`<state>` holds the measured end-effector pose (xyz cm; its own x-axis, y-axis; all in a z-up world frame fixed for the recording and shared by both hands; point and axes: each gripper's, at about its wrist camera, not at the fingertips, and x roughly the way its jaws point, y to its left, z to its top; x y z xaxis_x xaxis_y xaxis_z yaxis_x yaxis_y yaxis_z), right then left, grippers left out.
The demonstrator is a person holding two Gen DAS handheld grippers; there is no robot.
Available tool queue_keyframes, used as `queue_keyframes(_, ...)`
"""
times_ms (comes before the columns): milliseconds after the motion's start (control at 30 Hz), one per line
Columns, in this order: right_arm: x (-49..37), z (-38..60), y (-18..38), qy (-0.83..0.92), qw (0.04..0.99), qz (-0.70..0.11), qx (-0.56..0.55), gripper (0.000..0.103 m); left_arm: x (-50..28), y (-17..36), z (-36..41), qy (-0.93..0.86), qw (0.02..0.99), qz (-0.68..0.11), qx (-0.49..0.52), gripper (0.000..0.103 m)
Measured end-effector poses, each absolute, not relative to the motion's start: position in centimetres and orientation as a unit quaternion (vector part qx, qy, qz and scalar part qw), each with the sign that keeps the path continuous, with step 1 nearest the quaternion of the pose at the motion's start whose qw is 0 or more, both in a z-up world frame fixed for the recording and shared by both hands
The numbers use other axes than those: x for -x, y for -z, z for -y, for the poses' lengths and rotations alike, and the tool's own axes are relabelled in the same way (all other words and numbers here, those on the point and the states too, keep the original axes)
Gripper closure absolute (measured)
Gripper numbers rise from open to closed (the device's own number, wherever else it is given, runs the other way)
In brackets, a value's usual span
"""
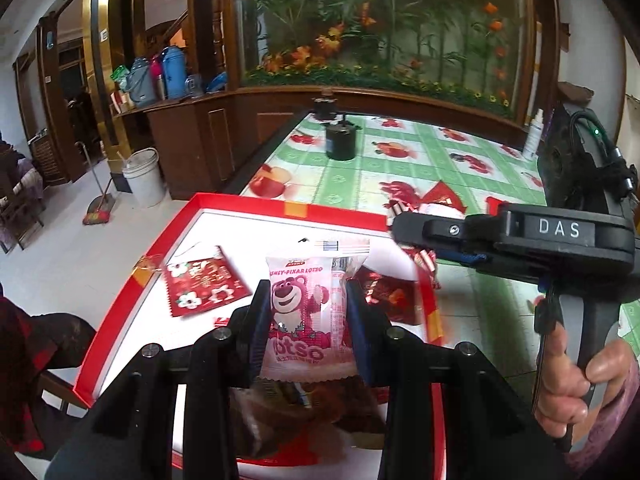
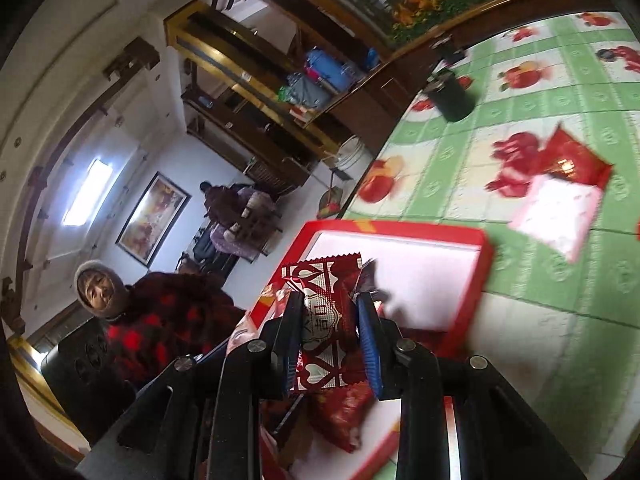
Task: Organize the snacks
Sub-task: 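Carry both snacks over the white tray and open both grippers to drop them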
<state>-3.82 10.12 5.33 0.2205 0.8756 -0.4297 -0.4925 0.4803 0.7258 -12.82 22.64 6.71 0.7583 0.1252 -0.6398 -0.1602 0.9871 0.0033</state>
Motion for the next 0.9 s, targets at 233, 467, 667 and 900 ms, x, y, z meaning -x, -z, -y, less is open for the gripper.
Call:
queue_keyframes(233,4.6,-13.7,-4.7,-0.466,0.746,-0.438,-0.185,0.074,13.1,-6.4,-23.8,-0.091,0.937,-0.338,0.025,0.069)
queue_keyframes(467,5.0,-14.6,-4.0,-0.467,0.748,-0.443,-0.164,0.074,13.0,-5.7,-24.4,-0.102,0.932,-0.345,0.027,0.069)
queue_keyframes(667,4.6,-14.4,-4.0,-0.470,0.743,-0.443,-0.175,0.064,13.1,-5.7,-24.3,-0.123,0.930,-0.345,0.021,0.069)
queue_keyframes(900,4.2,-12.2,-4.9,-0.450,0.767,-0.419,-0.181,0.060,13.7,-6.7,-23.5,-0.122,0.935,-0.333,0.014,0.058)
